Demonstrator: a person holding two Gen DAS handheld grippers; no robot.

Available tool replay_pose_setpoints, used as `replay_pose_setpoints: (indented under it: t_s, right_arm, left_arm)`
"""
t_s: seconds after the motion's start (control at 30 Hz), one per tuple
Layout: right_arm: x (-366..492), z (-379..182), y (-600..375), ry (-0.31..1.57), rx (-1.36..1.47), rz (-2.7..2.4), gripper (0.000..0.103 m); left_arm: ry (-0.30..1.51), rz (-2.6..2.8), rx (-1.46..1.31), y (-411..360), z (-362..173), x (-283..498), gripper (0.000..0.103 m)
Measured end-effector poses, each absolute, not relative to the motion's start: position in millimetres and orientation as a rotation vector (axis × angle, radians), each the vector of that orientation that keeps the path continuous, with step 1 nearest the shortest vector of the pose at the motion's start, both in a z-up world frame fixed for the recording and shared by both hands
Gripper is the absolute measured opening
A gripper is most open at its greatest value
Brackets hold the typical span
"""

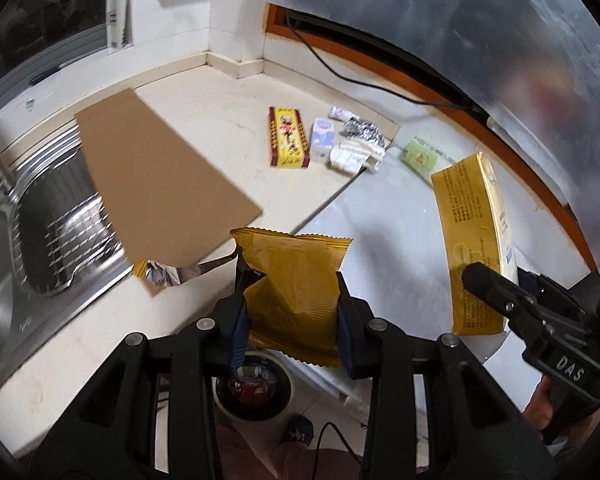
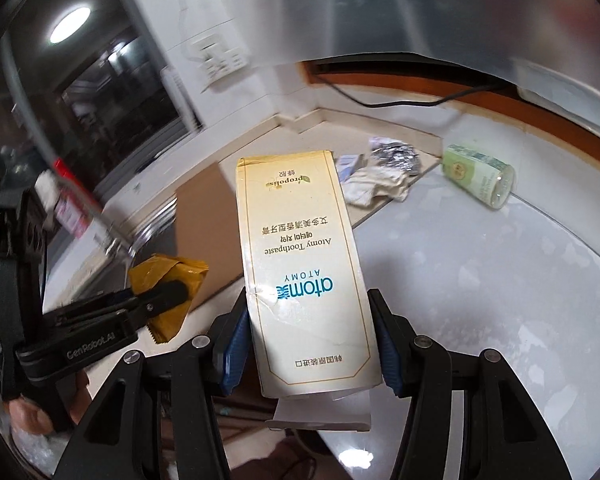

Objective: Collect trash
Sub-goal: 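Lower both items over the floor bin and open both tools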

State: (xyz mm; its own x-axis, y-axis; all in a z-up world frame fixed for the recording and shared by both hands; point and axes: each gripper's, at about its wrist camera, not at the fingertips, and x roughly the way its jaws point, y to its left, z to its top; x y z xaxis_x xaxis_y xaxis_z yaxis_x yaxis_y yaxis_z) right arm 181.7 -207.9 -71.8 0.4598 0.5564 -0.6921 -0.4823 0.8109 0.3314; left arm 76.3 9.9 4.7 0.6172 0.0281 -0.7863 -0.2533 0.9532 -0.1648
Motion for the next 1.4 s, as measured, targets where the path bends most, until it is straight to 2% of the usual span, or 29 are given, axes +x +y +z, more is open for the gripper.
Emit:
replay_pose_setpoints:
  t_s: [0.5, 0.73, 1.07, 1.4]
  right_arm:
    - [82.1, -103.7, -153.4, 0.933, -0.078, 0.759, 0.054]
    - [60.9, -135.2, -123.5, 1.035, -0.094, 0.744, 0.054]
    - [23.6, -249.9, -98.4, 1.224, -0.120, 0.651, 0.054]
    - [19.2, -427.9, -91.3, 1.411, -0.105, 0.523, 0.055]
  left_arm:
    - [1.004, 0.204, -0.258, 30.9, -37.1, -0.3, 0.032]
    - [1.068, 0.160, -0.234, 45.7, -69.7, -21.7, 0.032]
    - [1.253, 0.044, -0.248, 50.0, -188.1, -43.7, 0.032]
    - [1.370, 0.021, -0.287, 54.4, -347.7, -31.6, 0.032]
